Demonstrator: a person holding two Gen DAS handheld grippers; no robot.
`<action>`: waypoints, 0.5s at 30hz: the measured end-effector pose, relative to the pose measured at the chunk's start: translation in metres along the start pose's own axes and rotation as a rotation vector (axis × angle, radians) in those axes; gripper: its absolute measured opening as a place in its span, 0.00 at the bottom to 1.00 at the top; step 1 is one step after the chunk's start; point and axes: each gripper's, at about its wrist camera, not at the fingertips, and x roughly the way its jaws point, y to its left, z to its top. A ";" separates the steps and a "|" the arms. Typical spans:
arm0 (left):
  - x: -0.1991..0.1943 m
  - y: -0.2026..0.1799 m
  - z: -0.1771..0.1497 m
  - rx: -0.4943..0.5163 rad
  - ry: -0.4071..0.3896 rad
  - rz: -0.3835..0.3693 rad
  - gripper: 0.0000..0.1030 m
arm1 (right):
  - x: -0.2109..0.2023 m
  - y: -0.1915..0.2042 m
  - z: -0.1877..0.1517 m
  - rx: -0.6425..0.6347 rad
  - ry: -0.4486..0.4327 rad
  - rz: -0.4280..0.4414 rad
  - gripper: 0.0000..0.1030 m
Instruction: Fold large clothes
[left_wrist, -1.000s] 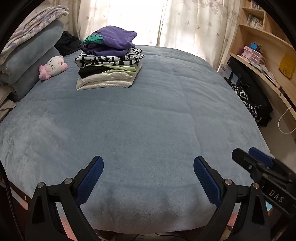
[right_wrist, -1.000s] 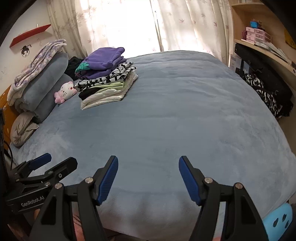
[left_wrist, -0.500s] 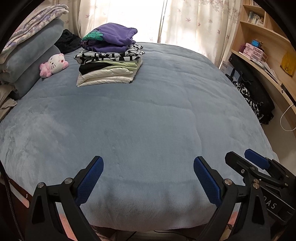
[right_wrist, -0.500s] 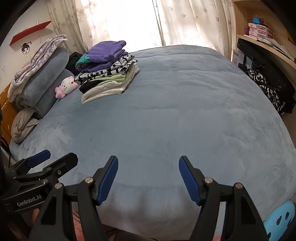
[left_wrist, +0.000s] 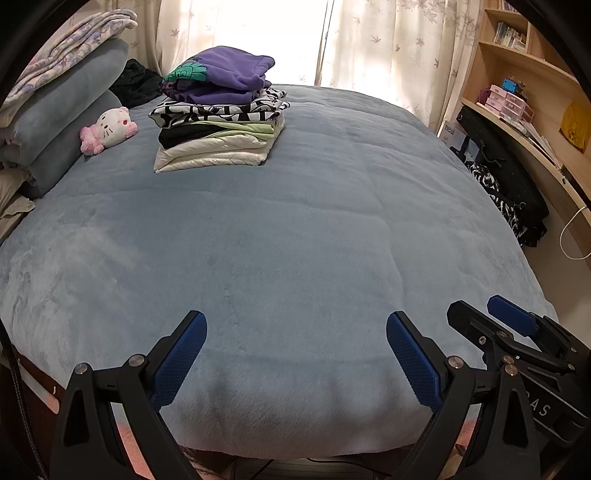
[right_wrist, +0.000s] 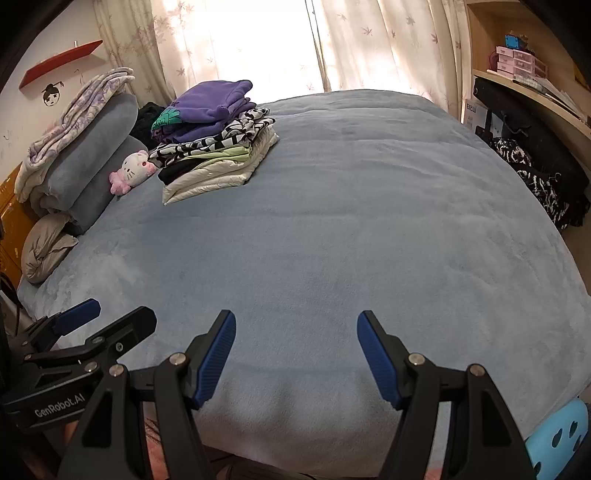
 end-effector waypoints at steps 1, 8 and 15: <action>0.000 0.000 0.000 -0.001 -0.001 -0.002 0.94 | 0.000 0.000 0.000 0.000 -0.001 -0.001 0.66; -0.001 0.000 -0.001 -0.001 -0.004 0.002 0.94 | 0.000 0.004 -0.002 -0.006 0.003 -0.004 0.66; -0.003 0.000 -0.002 -0.004 -0.003 0.003 0.94 | -0.001 0.002 -0.002 -0.006 0.003 -0.005 0.66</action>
